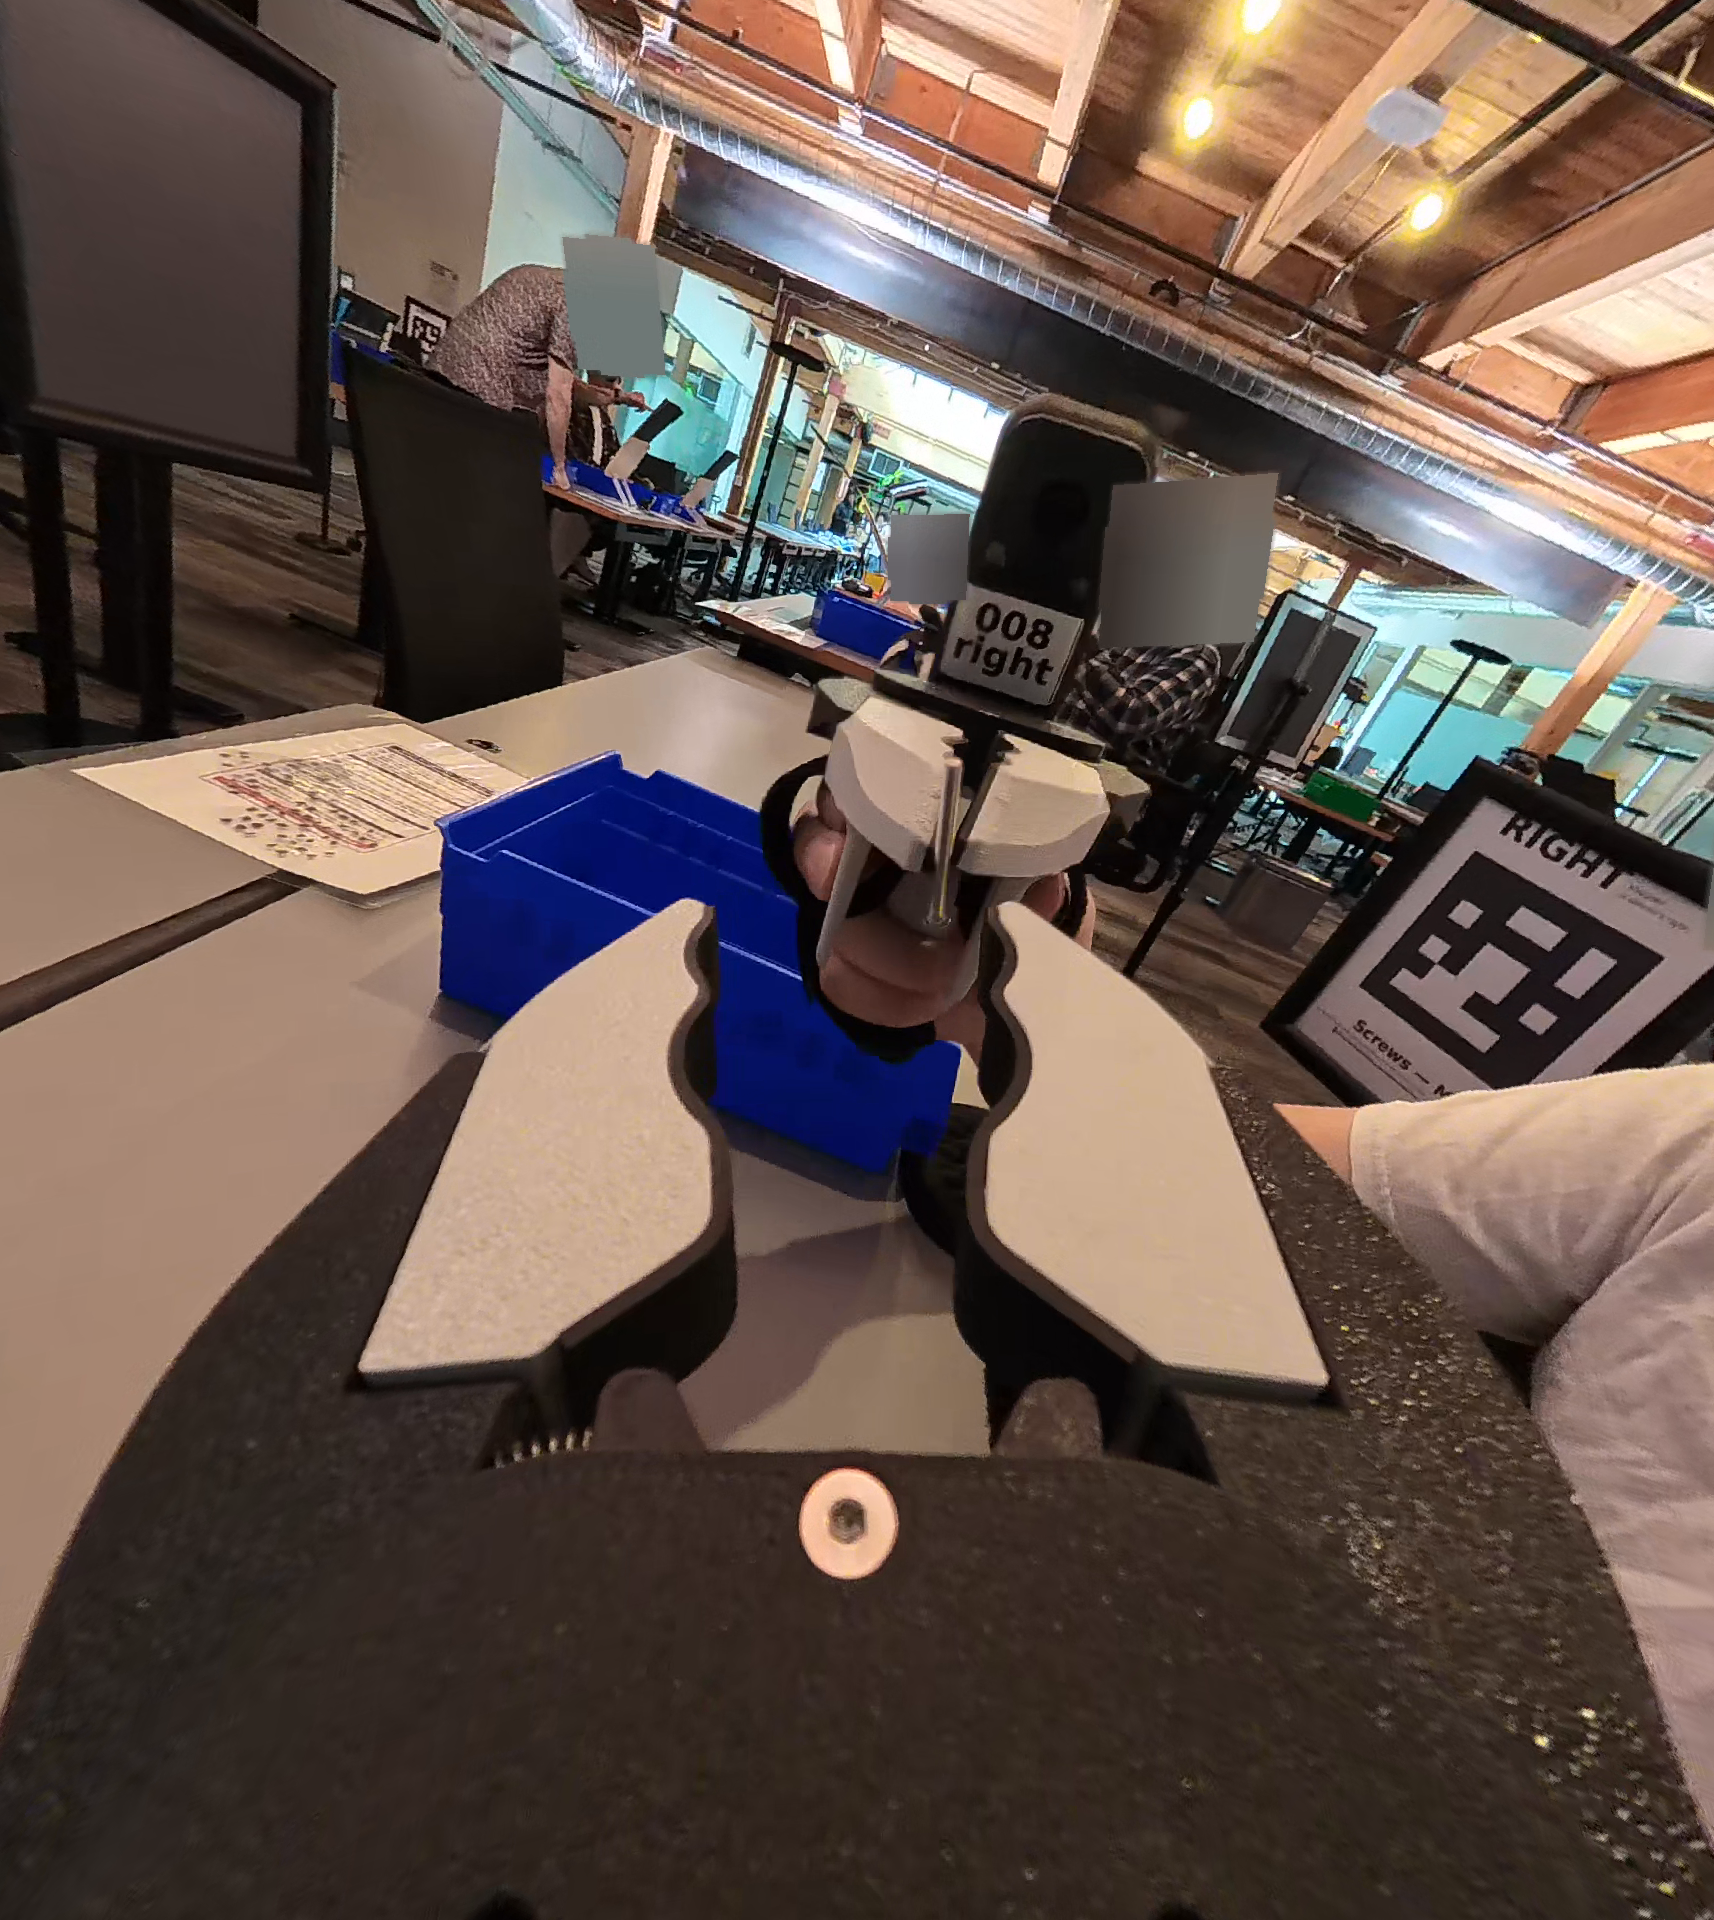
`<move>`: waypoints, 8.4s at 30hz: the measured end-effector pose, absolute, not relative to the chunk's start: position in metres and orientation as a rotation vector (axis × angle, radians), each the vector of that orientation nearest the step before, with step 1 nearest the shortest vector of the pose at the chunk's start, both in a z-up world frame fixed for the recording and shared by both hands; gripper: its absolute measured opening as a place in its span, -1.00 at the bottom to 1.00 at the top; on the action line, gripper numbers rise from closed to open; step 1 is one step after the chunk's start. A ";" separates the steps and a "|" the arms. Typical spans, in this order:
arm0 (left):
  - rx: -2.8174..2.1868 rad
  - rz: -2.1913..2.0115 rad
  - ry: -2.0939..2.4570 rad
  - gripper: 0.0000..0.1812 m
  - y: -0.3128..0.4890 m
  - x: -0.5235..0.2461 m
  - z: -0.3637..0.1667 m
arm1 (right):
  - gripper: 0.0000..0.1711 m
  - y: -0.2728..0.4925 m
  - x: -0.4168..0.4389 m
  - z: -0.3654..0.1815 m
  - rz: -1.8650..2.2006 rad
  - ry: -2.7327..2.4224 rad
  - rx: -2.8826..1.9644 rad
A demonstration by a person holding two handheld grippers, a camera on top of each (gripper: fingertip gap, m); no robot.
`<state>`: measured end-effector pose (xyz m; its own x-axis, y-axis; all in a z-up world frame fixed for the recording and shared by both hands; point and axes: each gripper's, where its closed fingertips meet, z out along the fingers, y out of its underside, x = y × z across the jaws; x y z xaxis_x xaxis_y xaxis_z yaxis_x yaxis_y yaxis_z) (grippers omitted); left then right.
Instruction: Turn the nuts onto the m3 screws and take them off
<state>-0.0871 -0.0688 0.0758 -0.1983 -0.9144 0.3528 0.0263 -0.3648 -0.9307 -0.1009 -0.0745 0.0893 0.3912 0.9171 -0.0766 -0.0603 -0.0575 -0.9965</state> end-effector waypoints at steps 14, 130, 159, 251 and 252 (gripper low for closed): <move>-1.254 -1.819 1.085 -0.93 -0.080 -0.088 0.079 | -0.98 -0.071 -0.108 0.087 0.992 -0.800 -1.371; -1.610 -1.933 1.082 -0.96 -0.070 -0.076 0.037 | -0.98 -0.050 -0.099 0.051 1.352 -0.570 -1.663; -1.585 -1.843 1.109 -0.98 -0.070 -0.073 0.035 | -0.97 -0.050 -0.100 0.049 1.407 -0.540 -1.679; -1.627 -0.987 1.368 -0.98 -0.012 -0.109 0.018 | -0.94 -0.068 -0.064 -0.038 0.624 -1.077 -2.256; -1.625 -0.987 1.408 -0.98 -0.017 -0.105 0.011 | -0.94 -0.073 -0.061 -0.024 0.678 -1.071 -2.210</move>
<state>-0.1045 -0.0174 0.0111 0.0944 -0.9927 0.0744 -0.4081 -0.1068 -0.9067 -0.0606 -0.0728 -0.0245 0.5473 0.8158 -0.1868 0.5178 -0.5055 -0.6902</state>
